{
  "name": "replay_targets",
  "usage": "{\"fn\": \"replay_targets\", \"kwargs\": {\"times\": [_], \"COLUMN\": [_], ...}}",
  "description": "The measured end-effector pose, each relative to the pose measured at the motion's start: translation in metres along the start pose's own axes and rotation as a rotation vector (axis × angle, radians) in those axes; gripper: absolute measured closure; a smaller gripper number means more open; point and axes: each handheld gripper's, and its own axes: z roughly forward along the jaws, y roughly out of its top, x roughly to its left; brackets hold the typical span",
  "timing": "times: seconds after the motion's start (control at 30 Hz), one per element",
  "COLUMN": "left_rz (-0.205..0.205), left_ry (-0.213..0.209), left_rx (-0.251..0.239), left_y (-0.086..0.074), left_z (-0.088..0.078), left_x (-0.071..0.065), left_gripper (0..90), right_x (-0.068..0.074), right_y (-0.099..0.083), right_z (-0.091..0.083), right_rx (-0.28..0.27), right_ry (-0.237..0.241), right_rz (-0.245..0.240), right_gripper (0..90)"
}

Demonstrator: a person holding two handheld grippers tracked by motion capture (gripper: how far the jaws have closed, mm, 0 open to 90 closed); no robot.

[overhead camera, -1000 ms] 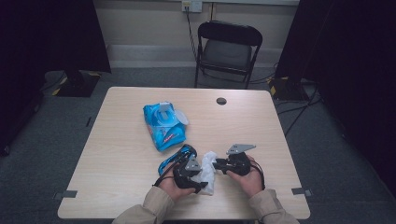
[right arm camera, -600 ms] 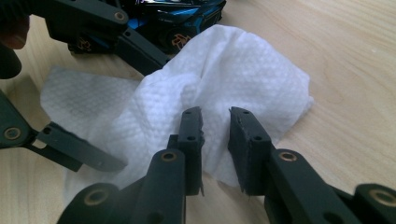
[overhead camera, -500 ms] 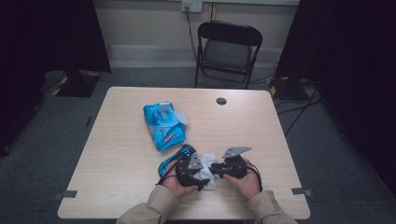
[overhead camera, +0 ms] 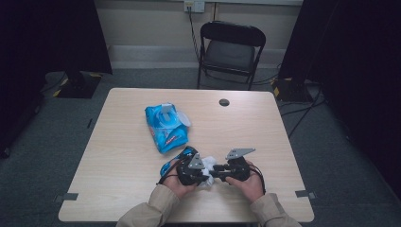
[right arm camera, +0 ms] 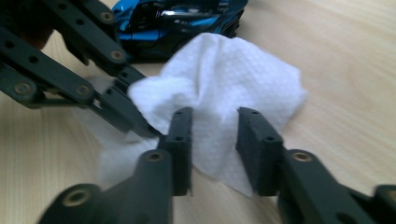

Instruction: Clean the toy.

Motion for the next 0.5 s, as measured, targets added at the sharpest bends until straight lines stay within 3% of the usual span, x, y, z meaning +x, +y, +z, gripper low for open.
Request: {"fn": "replay_targets", "kwargs": {"times": [0.03,0.07,0.1,0.2,0.3,0.33,0.47,0.5], "left_rz": [0.0,-0.002,-0.002,-0.009,-0.013,-0.019,-0.033,-0.044], "left_ry": [0.0,0.003,0.003,0.022,0.03,0.042,0.059,0.076], "left_rx": [0.0,-0.01,-0.01,-0.039,-0.06,-0.08,-0.099,-0.104], "left_y": [0.0,0.0,0.0,-0.001,-0.002,-0.004,-0.008,-0.013], "left_z": [0.0,-0.008,-0.008,-0.028,-0.04,-0.052,-0.069,-0.08], "left_x": [0.0,0.001,0.001,0.006,0.009,0.01,0.012,0.015], "left_gripper": [86.1,86.2,86.2,86.2,86.2,86.1,86.1,86.1], "right_x": [0.0,0.0,0.0,-0.002,-0.002,0.0,0.006,0.008], "right_y": [0.0,0.003,0.003,0.01,0.013,0.018,0.027,0.031], "right_z": [0.0,-0.005,-0.005,-0.011,-0.013,-0.013,-0.008,-0.005], "right_rx": [0.0,-0.027,-0.027,-0.087,-0.108,-0.105,-0.1,-0.095], "right_ry": [0.0,-0.018,-0.018,-0.049,-0.062,-0.075,-0.085,-0.087], "right_rz": [0.0,-0.009,-0.009,-0.014,-0.013,-0.018,-0.038,-0.047], "right_gripper": [62.2,51.9,51.9,36.5,33.1,29.2,23.5,22.2]}}
